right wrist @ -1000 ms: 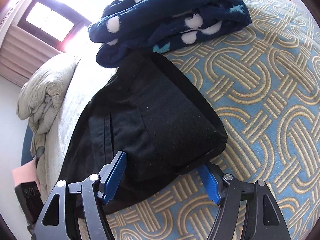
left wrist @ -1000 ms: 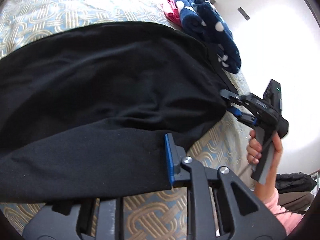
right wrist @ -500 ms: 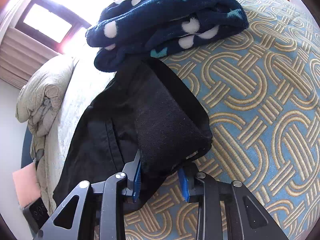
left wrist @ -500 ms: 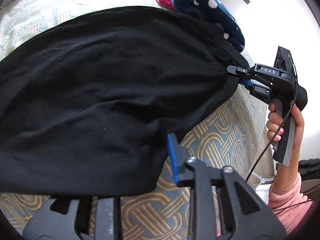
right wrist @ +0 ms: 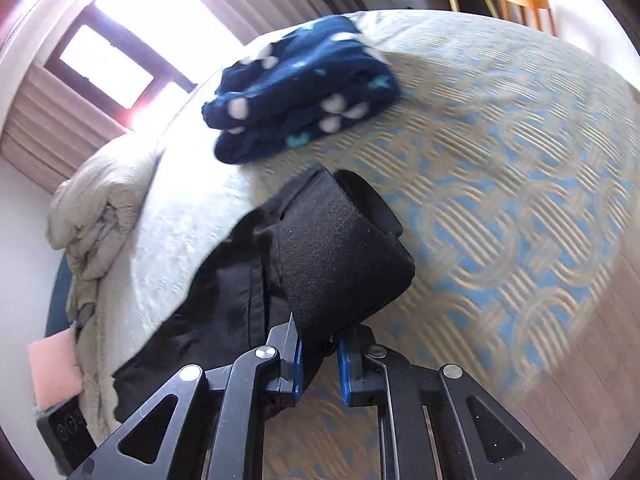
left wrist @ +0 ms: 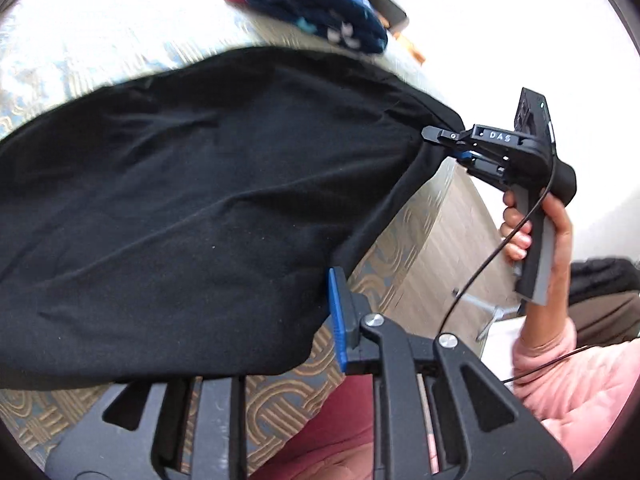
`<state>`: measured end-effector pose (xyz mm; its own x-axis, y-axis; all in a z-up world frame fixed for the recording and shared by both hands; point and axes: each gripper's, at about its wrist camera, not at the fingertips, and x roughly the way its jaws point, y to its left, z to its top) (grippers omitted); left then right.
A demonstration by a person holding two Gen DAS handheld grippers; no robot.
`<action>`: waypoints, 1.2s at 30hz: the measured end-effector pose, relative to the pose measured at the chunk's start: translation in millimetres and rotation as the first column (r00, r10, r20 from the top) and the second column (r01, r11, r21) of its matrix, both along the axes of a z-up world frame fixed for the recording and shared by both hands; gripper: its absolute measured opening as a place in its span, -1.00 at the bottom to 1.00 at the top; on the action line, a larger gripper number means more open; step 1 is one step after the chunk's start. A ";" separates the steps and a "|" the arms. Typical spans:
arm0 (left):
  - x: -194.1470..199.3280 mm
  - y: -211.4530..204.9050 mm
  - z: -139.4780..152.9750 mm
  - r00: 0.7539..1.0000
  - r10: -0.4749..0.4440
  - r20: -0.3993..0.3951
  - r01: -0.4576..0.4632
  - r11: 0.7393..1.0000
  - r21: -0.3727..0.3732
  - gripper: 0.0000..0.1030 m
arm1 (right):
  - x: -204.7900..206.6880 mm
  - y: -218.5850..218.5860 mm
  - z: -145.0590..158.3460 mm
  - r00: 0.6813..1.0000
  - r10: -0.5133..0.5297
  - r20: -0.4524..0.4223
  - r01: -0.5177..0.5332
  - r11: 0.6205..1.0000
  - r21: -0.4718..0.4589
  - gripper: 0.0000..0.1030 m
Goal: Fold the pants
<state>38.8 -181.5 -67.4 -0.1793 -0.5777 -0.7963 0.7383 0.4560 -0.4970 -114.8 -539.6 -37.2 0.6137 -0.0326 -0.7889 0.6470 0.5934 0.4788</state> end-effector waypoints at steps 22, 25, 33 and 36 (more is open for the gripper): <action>66.6 189.4 25.9 0.879 0.465 0.105 -0.470 0.882 0.032 0.18 | 91.5 46.1 18.9 0.963 0.259 -0.078 -0.270 0.939 -0.215 -0.08; 86.6 245.8 17.0 0.789 0.606 0.101 -0.612 0.789 0.044 0.18 | 135.2 53.6 -14.5 0.935 0.304 -0.180 -0.335 0.926 -0.176 -0.13; 135.1 356.2 -26.4 0.540 0.838 0.083 -0.840 0.531 0.111 0.18 | 150.7 26.6 -11.6 0.955 0.080 -0.286 -0.157 0.953 -0.257 -0.52; 147.1 381.8 -37.1 0.474 0.880 0.037 -0.878 0.468 0.099 0.18 | 170.0 74.4 9.3 0.930 0.221 -0.293 -0.309 0.902 -0.302 -0.51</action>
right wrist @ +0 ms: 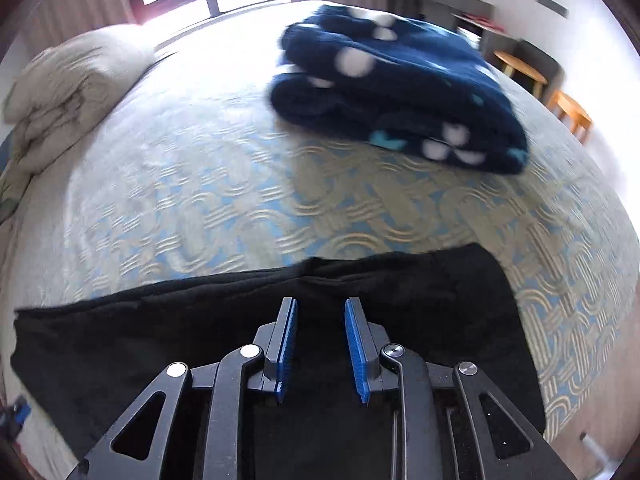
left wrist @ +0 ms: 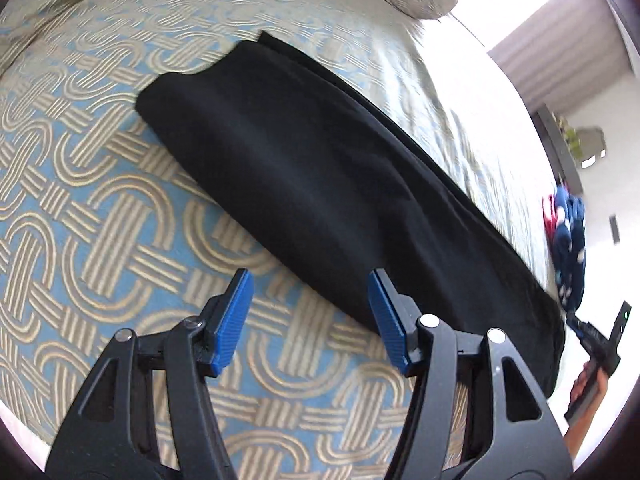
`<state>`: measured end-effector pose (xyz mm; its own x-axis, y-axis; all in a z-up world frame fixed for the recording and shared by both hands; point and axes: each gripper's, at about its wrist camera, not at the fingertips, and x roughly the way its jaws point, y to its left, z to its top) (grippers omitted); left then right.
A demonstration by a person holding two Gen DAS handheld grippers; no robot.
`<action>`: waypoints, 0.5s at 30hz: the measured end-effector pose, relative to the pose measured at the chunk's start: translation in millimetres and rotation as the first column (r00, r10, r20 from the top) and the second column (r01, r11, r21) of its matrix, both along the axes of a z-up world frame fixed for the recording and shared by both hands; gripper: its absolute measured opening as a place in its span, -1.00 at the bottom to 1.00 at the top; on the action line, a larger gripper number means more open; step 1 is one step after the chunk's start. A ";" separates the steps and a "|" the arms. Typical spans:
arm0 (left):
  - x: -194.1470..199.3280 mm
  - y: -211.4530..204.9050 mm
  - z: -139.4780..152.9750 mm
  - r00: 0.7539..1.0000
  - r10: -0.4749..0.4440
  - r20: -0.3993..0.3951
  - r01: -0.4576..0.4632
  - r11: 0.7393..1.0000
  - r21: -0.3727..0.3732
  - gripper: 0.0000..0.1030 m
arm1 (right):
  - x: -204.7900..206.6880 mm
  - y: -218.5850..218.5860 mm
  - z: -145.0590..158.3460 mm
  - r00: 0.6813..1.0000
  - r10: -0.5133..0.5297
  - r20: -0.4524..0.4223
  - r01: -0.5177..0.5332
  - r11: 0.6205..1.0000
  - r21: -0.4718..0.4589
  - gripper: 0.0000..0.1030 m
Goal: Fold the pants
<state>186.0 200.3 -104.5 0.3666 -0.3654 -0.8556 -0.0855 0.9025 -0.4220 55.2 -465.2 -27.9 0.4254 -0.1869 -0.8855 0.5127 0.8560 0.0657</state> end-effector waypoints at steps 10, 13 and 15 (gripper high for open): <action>42.9 44.2 -5.4 0.993 0.107 0.039 -0.107 0.994 0.005 0.19 | 146.4 270.9 -5.8 0.633 0.774 -0.011 -0.774 0.633 0.022 -0.16; 53.1 47.8 -7.0 0.993 0.101 0.058 -0.103 0.994 0.035 0.19 | 181.9 331.3 -26.6 0.508 0.860 -0.056 -0.860 0.509 0.016 -0.17; 61.8 49.1 -11.3 0.993 0.092 0.068 -0.097 0.993 0.061 0.19 | 203.8 354.3 -38.1 0.450 0.890 -0.079 -0.891 0.453 0.033 -0.18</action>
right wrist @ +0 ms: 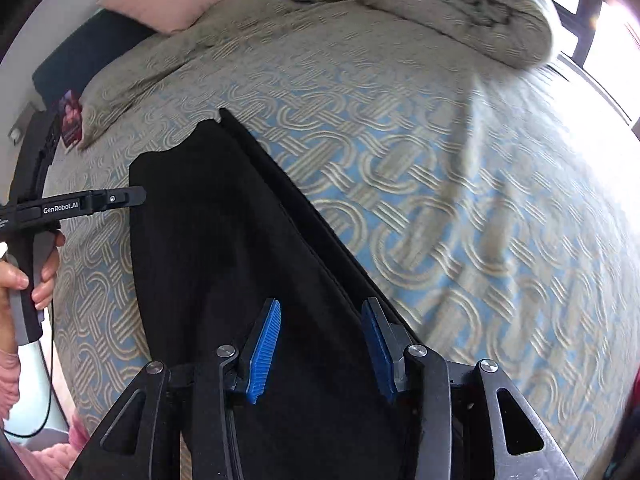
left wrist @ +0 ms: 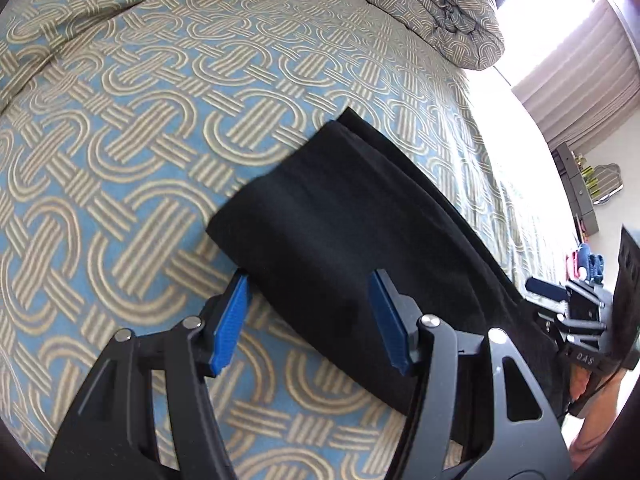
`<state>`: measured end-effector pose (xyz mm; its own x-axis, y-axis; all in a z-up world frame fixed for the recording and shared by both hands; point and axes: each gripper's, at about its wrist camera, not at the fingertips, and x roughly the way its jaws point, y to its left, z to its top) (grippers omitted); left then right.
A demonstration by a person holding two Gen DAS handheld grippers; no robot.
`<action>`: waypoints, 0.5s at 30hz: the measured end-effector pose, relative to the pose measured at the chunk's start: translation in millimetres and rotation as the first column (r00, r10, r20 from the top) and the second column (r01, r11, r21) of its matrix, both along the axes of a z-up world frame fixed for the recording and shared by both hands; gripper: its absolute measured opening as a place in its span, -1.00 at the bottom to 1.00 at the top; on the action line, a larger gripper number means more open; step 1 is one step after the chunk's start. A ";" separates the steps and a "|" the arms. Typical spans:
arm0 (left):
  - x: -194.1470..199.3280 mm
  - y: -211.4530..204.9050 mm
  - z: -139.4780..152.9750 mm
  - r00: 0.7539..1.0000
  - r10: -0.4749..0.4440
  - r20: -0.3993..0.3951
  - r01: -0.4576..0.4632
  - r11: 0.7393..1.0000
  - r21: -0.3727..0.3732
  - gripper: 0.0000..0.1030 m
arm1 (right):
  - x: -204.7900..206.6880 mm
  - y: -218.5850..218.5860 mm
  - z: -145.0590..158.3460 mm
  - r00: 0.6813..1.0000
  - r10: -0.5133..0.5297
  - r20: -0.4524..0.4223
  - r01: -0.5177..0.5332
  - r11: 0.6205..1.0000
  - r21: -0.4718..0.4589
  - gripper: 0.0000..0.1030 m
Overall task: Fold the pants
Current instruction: 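Grasp the end of the black trouser strip with both tools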
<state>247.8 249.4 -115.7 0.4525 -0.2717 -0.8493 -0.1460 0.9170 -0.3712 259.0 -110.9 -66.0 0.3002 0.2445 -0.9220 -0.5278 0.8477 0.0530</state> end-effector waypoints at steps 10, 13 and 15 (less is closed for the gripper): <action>7.7 14.6 -1.5 0.997 -0.049 0.055 0.048 0.999 0.020 0.19 | 45.9 60.3 -28.7 0.984 0.162 -0.077 -0.159 0.986 0.045 -0.21; 10.3 14.4 -0.1 0.996 -0.055 0.066 0.053 0.998 0.032 -0.10 | 51.5 76.0 -32.9 0.978 0.182 -0.100 -0.179 0.983 0.037 -0.25; 10.7 13.8 2.2 0.996 -0.059 0.073 0.052 0.994 0.091 -0.45 | 53.7 84.2 -36.6 0.976 0.189 -0.107 -0.188 0.982 0.018 -0.65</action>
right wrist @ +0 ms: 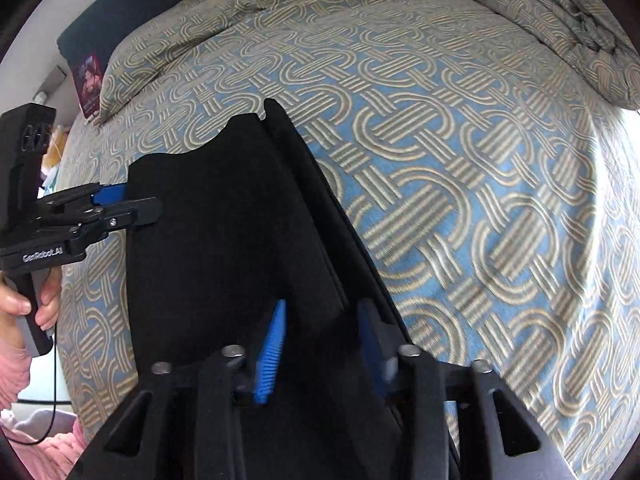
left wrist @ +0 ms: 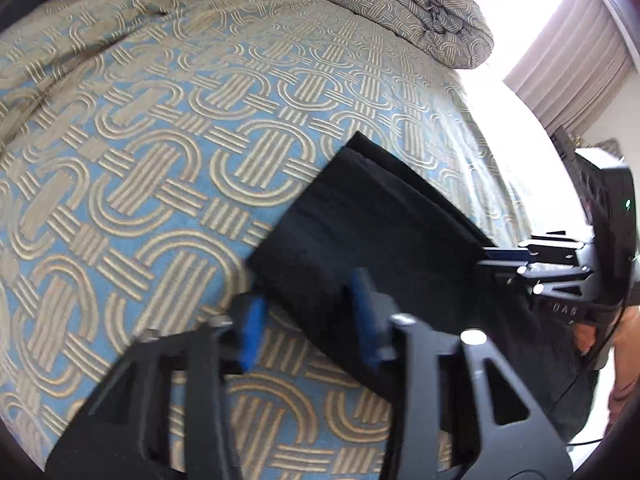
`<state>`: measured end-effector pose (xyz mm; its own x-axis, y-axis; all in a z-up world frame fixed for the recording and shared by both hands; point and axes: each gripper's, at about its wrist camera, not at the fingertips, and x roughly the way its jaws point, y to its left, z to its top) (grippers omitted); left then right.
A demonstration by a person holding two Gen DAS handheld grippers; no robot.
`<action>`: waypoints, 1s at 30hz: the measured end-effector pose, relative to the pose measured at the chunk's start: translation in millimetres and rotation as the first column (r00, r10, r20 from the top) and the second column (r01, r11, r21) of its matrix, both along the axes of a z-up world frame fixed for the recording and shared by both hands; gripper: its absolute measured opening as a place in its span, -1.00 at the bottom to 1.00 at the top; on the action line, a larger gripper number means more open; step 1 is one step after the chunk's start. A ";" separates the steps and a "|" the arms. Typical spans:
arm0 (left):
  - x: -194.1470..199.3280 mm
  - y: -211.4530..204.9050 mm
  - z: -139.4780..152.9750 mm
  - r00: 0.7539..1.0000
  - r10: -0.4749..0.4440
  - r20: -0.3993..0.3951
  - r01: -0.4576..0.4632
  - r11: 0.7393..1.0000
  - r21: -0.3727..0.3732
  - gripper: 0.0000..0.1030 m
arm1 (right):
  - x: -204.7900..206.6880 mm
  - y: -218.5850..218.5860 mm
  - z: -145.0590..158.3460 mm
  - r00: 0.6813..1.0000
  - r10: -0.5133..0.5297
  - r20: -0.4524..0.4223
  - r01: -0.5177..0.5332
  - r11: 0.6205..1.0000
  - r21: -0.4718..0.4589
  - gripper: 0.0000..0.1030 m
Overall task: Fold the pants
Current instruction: 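Grasp the end of the black trouser strip with both tools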
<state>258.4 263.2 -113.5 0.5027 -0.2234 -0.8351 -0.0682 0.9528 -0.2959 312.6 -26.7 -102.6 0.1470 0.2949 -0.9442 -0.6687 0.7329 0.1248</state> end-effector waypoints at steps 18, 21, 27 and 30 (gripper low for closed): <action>10.8 14.8 3.7 0.998 0.032 0.060 -0.029 0.999 -0.045 -0.69 | 24.0 20.2 36.2 0.999 -0.031 0.021 0.031 1.000 0.003 -0.71; 7.9 19.9 1.9 0.999 0.029 0.046 -0.027 0.998 -0.052 -0.69 | 14.6 29.9 14.6 0.999 0.033 0.019 -0.031 0.998 -0.061 -0.27; 6.3 26.3 -3.9 0.999 0.039 0.017 -0.038 0.998 -0.059 -0.49 | 16.8 40.3 -4.0 0.999 0.038 0.017 -0.036 0.996 -0.087 -0.51; 1.5 30.5 -0.8 0.998 0.050 0.030 -0.047 0.995 -0.085 -0.49 | 16.4 44.7 11.8 0.999 0.009 0.031 -0.009 1.000 -0.015 -0.95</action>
<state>260.0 293.6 -114.4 0.5405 -0.2666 -0.7980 -0.1030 0.9204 -0.3773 329.1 18.0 -90.8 0.1735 0.2827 -0.9434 -0.6789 0.7283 0.0934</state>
